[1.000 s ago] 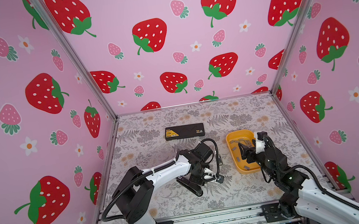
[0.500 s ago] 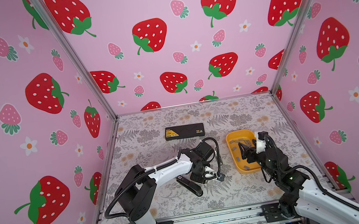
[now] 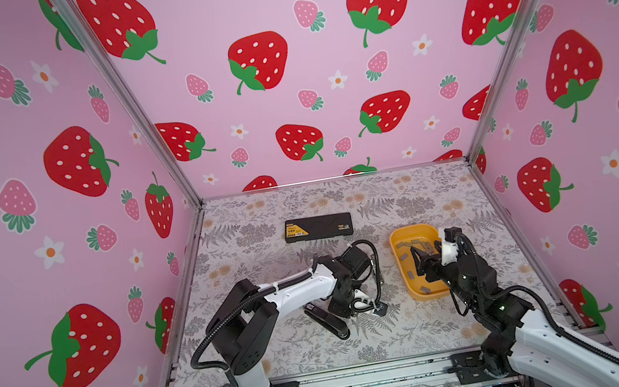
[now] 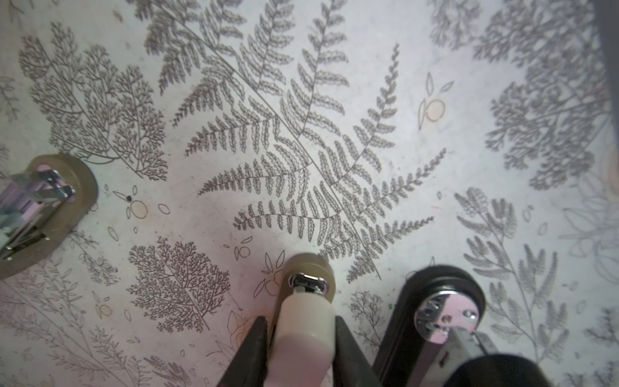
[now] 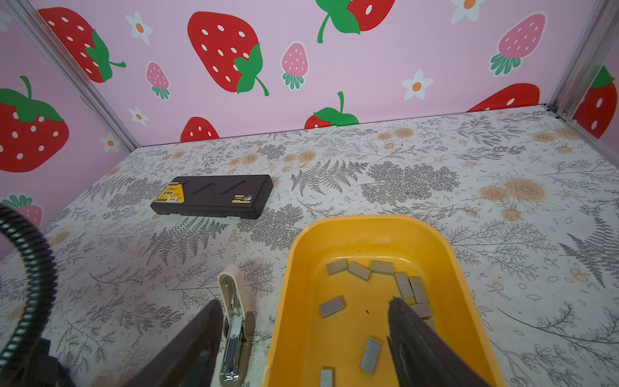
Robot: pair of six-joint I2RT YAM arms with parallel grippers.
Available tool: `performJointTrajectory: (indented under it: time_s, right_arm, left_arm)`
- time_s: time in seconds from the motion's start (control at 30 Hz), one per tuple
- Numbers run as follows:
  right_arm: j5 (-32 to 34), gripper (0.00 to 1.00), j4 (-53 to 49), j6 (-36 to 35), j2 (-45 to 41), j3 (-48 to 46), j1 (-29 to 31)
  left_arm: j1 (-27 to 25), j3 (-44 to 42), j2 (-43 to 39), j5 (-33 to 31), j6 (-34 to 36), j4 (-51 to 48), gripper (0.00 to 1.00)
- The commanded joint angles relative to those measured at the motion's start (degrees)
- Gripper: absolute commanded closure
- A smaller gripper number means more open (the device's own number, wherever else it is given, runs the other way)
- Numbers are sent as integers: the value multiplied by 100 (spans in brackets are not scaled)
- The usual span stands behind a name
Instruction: Load the staples into the stapler
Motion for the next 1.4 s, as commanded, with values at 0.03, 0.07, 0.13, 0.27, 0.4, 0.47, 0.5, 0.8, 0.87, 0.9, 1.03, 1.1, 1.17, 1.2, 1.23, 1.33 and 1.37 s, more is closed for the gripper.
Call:
performJointTrajectory:
  time_s: [0.03,0.07,0.13,0.27,0.4,0.47,0.5,0.8,0.87,0.9,1.03,1.1,1.17,1.2,1.23,1.33,1.37]
  right_arm:
    - [-76,21,-43,51,-52,-54,-42]
    - [-106,21,-38,47,-52,-54,-42]
    - [-209,21,-58,64,-47,-44,-42]
    - [-878,24,45,-9,-125,-35,-42]
    - [-1880,26,513,7,-195,-141,13]
    - [-2095,27,655,28,-127,-133,87]
    - [-2145,27,706,42,-76,-118,142]
    - [-2755,33,1253,103,301,-37,658]
    - [-2763,33,1320,115,332,-28,784]
    - [-2791,33,1369,120,347,-28,836]
    - [-2681,38,1569,262,579,33,1104]
    - [-2573,40,1613,340,751,89,1169]
    - [-2464,42,1610,400,927,145,1189]
    - [-2401,42,1623,424,1006,164,1196]
    - [-2382,42,1646,443,1075,170,1189]
    - [-2387,43,1737,505,1202,177,1203]
    - [-2389,43,1770,531,1219,170,1202]
  left_arm:
    - [-24,238,18,33,90,-251,76]
    - [-28,249,-13,39,57,-251,78]
    - [21,348,-196,146,-117,-216,91]
    - [292,430,-851,589,-455,24,100]
    - [398,77,-1427,532,-781,856,100]
    - [400,84,-1602,561,-807,879,100]
    - [433,108,-1684,585,-838,896,100]
    - [627,-83,-2158,962,-1574,1670,100]
    - [634,-79,-2182,897,-1586,1652,100]
    - [623,-100,-2191,865,-1585,1648,100]
    - [501,-136,-2221,788,-1473,1621,100]
    - [447,-170,-2234,765,-1400,1624,100]
    - [414,-195,-2235,729,-1368,1619,100]
    - [392,-199,-2236,723,-1353,1606,100]
    - [364,-192,-2248,727,-1316,1578,100]
    - [311,-211,-2270,764,-1295,1591,100]
    - [304,-224,-2280,770,-1295,1591,100]
